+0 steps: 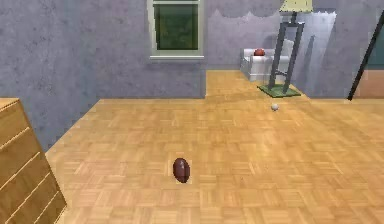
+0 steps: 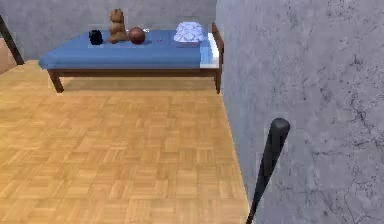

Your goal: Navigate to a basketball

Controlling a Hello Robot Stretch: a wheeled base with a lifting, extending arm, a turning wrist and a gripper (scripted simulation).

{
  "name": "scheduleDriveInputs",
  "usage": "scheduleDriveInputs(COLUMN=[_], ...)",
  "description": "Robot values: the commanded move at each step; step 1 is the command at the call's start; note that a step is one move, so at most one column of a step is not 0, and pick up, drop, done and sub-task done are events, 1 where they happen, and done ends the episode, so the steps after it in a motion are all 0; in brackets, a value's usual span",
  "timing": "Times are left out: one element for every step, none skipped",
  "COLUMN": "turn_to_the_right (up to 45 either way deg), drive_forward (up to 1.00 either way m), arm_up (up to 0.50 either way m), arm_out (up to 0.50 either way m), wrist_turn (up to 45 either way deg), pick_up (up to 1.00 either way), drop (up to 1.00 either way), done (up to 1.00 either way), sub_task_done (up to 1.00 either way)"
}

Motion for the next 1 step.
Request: scheduleDriveInputs(turn_to_the_right=[-9.0], drive_forward=[0.00], arm_up=[0.00], arm_out=[0.00], wrist_turn=[0.0], pick_up=[0.00], drop=[0.00], done=[0.00], sub_task_done=[0.00])
